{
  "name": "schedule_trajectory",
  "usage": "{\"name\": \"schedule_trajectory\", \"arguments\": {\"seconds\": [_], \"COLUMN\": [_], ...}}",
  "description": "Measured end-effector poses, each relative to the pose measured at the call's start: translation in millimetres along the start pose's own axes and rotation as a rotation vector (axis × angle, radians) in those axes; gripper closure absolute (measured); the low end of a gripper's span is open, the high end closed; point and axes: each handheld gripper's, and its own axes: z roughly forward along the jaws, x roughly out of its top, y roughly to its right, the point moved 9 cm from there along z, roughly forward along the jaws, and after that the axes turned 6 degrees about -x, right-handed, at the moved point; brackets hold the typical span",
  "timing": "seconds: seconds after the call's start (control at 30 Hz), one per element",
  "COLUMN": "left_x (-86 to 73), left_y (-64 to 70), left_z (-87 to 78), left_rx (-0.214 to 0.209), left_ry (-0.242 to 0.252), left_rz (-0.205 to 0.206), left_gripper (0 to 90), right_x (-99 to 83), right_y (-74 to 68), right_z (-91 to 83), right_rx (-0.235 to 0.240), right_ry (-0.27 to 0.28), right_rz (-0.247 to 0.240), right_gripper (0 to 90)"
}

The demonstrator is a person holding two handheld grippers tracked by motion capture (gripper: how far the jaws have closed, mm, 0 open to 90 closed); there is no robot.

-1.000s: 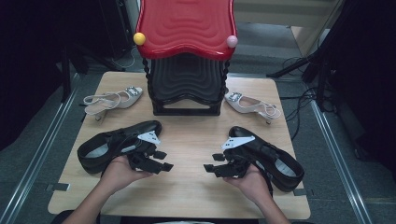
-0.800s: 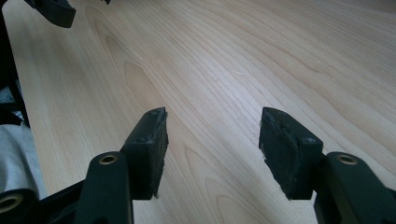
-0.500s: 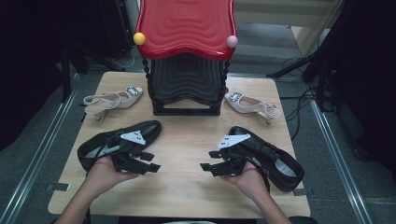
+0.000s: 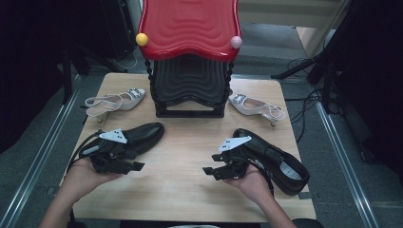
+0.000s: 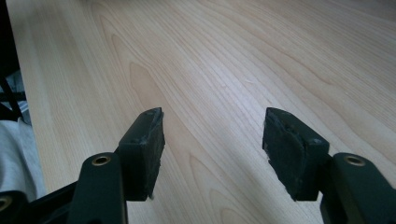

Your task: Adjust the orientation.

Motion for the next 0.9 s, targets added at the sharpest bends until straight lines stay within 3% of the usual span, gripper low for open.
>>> {"name": "schedule_trajectory", "arguments": {"seconds": [0.17, 0.3, 0.37, 0.4, 0.57, 0.7, 0.9], "left_x": [-3.9, -13.0, -14.3, -19.1, -29.4, -37.7, -32.6], "left_y": [-6.6, -19.0, -20.6, -27.2, -41.3, -56.3, -68.3], "left_z": [-13.9, -31.7, -34.3, -42.0, -53.3, -49.5, -21.8], "left_rx": [0.022, 0.089, 0.093, 0.095, 0.103, 0.146, 0.122], "left_ry": [0.015, 0.011, 0.020, 0.037, 0.058, 0.042, 0.015], "left_rz": [-0.017, -0.037, -0.034, -0.064, -0.118, -0.142, -0.141], "left_gripper": [45.7, 45.4, 46.0, 46.0, 46.0, 45.9, 50.0], "right_x": [-1.4, -1.8, -2.3, -2.4, -2.5, -3.0, -4.0], "right_y": [-1.7, -2.7, -2.7, -2.8, -1.4, -1.3, -2.5], "right_z": [3.5, 4.7, 4.9, 4.6, 5.0, 5.8, 8.9], "right_rx": [-0.003, -0.004, -0.007, -0.006, -0.009, -0.010, -0.007], "right_ry": [-0.012, -0.018, -0.020, -0.020, -0.019, -0.022, -0.033], "right_rz": [-0.014, -0.016, -0.018, -0.017, -0.012, -0.016, -0.020], "right_gripper": [38.9, 38.8, 38.8, 38.9, 38.8, 38.8, 38.8]}}
